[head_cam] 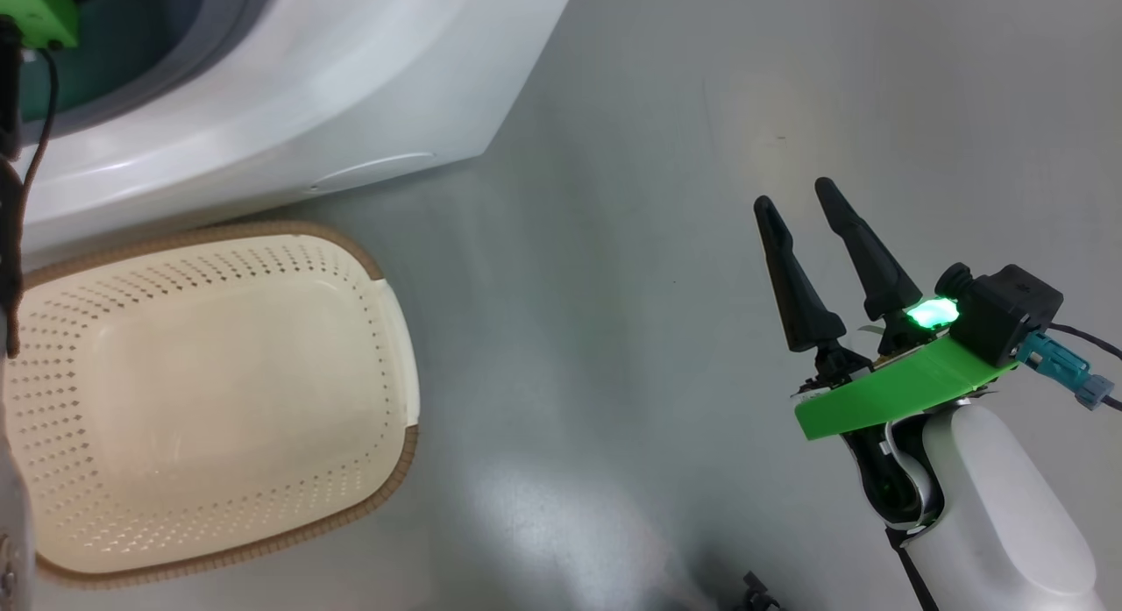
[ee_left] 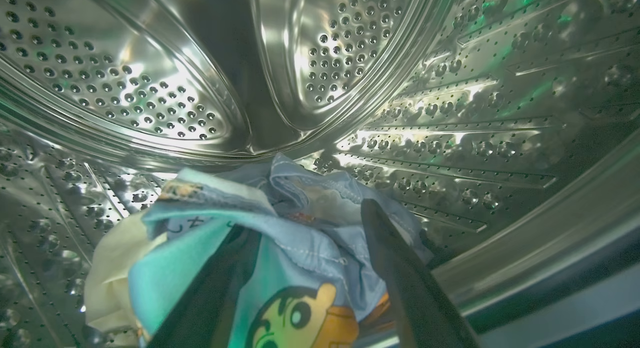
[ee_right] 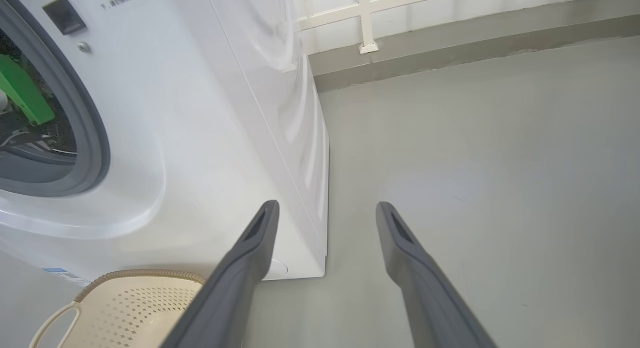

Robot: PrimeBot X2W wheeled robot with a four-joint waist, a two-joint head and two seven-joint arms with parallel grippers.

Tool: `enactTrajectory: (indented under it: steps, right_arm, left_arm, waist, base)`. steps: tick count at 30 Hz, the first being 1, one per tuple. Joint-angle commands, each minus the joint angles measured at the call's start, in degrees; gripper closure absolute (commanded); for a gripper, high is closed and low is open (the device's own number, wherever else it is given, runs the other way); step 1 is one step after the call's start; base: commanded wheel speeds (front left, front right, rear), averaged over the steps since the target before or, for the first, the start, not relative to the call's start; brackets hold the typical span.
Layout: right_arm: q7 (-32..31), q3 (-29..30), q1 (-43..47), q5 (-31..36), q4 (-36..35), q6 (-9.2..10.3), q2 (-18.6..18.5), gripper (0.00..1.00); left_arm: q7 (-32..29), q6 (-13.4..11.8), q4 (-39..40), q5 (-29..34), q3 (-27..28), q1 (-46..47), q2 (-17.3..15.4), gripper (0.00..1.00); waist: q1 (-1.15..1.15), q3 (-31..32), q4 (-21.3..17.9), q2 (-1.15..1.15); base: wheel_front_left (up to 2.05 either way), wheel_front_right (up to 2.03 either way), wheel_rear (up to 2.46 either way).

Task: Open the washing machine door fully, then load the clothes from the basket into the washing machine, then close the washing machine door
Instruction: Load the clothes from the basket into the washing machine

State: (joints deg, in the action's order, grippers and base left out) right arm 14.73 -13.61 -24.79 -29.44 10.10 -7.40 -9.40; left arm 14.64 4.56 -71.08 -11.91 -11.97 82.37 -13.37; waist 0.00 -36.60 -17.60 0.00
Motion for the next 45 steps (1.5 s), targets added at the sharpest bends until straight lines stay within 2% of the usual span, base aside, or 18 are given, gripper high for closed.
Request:
enactTrajectory:
  steps: [1, 5, 14, 29, 45]
  right_arm:
    - [0.3, -0.7, 0.5, -0.6, -1.1, -0.09, -0.5, 0.0]
    - [0.3, -0.7, 0.4, -0.6, -1.2, -0.09, -0.5, 0.0]
    - [0.3, -0.2, 1.0, -0.5, -1.4, -0.09, -0.8, 0.0]
    - [0.3, -0.2, 2.5, -0.6, -0.6, -0.09, -1.0, 0.0]
    - [0.3, -0.5, 3.9, -0.7, 0.3, -0.09, -1.3, 0.0]
  left_arm:
    - [0.3, 0.1, 1.2, -0.2, 0.1, -0.1, -1.9, 0.0]
    - [0.3, -0.8, 3.5, 0.3, -0.3, -1.4, -2.1, 0.0]
    - [0.4, -0.8, 11.6, -1.2, 1.1, -7.7, -1.1, 0.0]
    - [0.4, -2.5, 29.9, -1.6, 3.4, -26.0, -0.8, 0.0]
    - [0.4, -4.2, 41.7, -3.8, 5.0, -42.1, -0.1, 0.0]
  waist:
    - [0.0, 0.4, 0.5, 0.0]
    - [0.0, 0.9, 1.2, 0.0]
    - [0.0, 3.1, 3.3, 0.0]
    - [0.0, 8.4, 5.3, 0.0]
    - [0.0, 13.4, 6.4, 0.0]
  base:
    - [0.0, 0.0, 0.0]
    - [0.0, 0.0, 0.0]
    - [0.0, 0.0, 0.0]
    - [0.0, 0.0, 0.0]
    - [0.0, 0.0, 0.0]
